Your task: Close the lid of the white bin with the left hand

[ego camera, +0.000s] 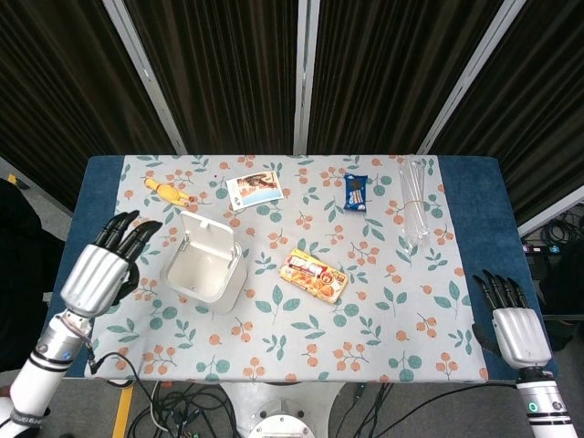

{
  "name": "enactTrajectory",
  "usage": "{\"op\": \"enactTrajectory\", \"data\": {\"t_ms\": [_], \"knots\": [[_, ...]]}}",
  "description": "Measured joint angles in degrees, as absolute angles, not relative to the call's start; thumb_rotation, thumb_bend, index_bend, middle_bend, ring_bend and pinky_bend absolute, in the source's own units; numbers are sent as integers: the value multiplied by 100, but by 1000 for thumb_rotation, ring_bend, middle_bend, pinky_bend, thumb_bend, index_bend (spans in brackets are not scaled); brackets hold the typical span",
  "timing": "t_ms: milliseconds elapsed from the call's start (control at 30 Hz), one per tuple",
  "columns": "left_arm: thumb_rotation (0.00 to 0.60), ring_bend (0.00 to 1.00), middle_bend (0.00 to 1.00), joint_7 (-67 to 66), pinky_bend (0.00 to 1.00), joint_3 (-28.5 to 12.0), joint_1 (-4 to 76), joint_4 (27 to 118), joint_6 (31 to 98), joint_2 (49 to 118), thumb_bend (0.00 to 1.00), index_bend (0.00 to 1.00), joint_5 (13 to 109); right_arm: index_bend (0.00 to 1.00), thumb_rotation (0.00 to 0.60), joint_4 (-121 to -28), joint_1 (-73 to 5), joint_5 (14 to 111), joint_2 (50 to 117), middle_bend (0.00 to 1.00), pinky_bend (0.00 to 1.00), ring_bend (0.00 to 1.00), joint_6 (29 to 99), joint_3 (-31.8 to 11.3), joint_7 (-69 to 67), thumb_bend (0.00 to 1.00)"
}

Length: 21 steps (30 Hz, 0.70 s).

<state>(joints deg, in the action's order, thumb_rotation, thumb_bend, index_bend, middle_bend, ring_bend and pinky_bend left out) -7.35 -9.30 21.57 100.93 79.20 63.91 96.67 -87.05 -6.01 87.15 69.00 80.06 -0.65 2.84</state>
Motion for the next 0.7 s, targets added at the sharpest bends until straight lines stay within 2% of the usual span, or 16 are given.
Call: {"op": "enactTrajectory", "data": {"t_ms": [267,400,700], "knots": [[600,23,129,-989,113,-1256,2808,10186,7304,6529,902,60,9501,0,600,-8627,-601,8686,6920,0,0,0,7989,-69,226,259],[600,23,123,-1259,112,-1370,3126,10209,6794,6625,906,56,9149,0,600,-8590,-586,8676,6929,0,0,0,8006,-70,179,259],[600,23,123,-1791,107,-1441,3644,10443,5902,6521,927,56,8381,0,600,-8505,-581,8647,6939,0,0,0,7979,-68,88,258]]}}
